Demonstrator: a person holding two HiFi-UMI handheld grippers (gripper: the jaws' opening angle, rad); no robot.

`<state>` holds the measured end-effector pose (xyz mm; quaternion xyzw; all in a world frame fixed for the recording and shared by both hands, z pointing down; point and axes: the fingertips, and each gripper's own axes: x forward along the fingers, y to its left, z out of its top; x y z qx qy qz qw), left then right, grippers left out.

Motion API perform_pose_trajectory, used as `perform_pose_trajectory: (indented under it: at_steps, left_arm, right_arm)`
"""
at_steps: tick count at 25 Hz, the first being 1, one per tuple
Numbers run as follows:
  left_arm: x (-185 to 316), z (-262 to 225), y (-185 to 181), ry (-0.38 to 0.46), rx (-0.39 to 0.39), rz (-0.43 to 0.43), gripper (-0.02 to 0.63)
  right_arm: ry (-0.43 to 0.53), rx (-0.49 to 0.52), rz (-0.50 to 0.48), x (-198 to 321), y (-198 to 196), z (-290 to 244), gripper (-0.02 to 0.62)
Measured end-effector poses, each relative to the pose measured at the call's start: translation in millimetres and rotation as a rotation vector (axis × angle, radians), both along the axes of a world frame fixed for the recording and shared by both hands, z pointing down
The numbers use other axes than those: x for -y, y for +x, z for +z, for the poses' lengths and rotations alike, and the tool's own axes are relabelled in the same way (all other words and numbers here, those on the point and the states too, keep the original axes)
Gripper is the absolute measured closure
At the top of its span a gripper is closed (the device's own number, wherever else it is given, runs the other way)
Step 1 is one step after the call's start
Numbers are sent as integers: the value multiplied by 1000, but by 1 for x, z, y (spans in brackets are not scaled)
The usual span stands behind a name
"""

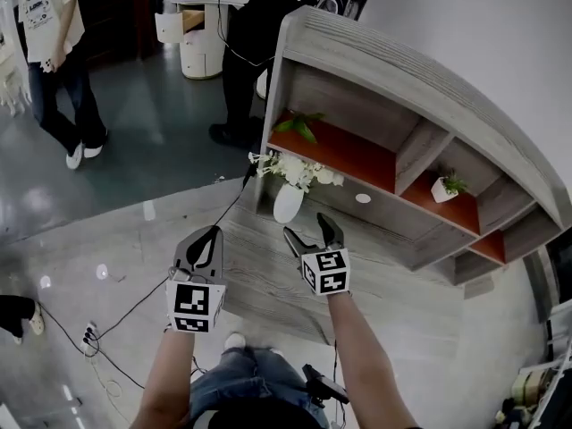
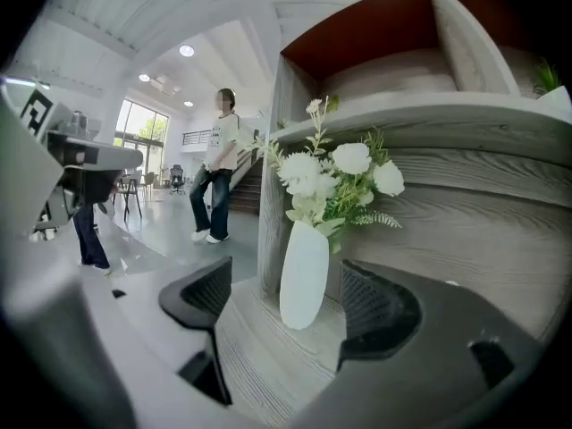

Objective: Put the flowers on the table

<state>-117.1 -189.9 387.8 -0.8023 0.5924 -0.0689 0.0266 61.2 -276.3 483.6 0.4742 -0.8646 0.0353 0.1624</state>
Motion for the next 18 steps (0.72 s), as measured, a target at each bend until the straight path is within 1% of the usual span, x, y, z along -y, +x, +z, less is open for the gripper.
perform_pose_trajectory:
  at_steps: [6,10,12,18]
  left_arm:
    - [2,-25,5,33,-24,-14,594]
    - [3,-36,5,47,-34,-32,594]
    - [3,-42,5,58,-37,-38,594]
    - [5,-66,13,116,-1,-36,594]
  right_arm:
    - [1,29,-11,-27,8,-28,212]
    - [27,47,-16,-41,14,-52,213]
    - [43,40,-7,-48,19,-63,213]
    - [82,52,19,-65,41,-99,216]
